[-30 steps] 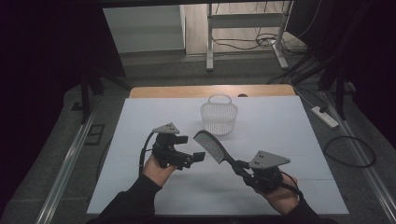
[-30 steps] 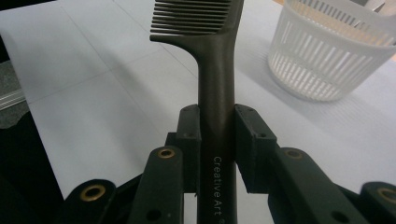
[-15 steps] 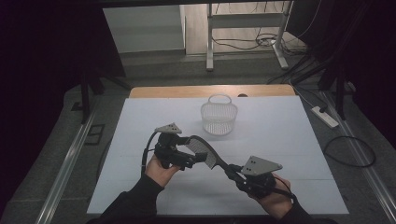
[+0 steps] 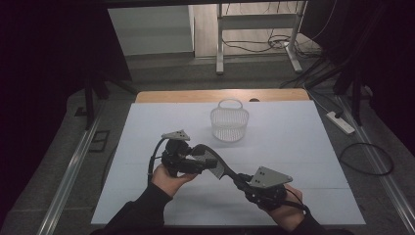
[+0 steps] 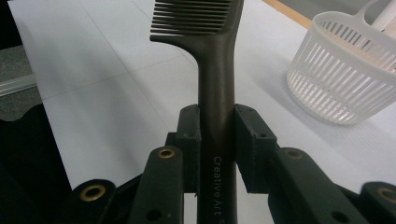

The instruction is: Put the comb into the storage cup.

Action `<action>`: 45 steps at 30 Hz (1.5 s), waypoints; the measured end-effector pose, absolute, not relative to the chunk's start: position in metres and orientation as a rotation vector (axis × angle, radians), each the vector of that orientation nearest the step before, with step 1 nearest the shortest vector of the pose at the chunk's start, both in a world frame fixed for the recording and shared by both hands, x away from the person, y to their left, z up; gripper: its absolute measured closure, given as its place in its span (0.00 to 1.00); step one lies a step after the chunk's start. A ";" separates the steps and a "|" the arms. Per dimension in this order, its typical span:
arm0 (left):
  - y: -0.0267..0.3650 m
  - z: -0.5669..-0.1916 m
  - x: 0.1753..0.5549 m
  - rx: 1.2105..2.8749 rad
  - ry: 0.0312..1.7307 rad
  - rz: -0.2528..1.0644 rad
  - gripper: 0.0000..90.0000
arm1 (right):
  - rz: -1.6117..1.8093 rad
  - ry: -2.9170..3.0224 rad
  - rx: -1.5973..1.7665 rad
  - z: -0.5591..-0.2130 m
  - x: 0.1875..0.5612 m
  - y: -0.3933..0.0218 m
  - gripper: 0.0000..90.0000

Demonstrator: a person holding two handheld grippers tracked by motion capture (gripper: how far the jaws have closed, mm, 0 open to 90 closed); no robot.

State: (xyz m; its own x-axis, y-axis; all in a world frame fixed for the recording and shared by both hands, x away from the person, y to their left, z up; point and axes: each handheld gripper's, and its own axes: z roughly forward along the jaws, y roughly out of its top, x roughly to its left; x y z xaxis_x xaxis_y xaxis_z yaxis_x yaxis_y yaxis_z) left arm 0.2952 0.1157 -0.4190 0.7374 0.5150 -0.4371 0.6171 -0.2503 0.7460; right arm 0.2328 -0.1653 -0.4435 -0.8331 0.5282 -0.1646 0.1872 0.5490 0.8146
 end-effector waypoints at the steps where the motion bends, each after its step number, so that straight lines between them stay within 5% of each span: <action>1: 0.117 -0.419 0.295 1.907 0.867 -0.136 0.37 | 1.191 2.394 0.583 -0.443 0.233 -0.165 0.80; 10: 0.123 -0.422 0.298 1.849 0.854 -0.244 0.75 | 1.194 2.386 0.574 -0.444 0.233 -0.165 0.80; 20: 0.125 -0.426 0.301 1.739 0.848 -0.447 0.96 | 1.154 2.382 0.555 -0.446 0.232 -0.163 0.80; 27: 0.126 -0.426 0.300 1.724 0.866 -0.445 0.96 | 1.175 2.395 0.584 -0.448 0.236 -0.163 0.77; 45: 0.130 -0.419 0.297 1.767 0.852 -0.319 0.96 | 1.271 2.441 0.566 -0.446 0.240 -0.167 0.34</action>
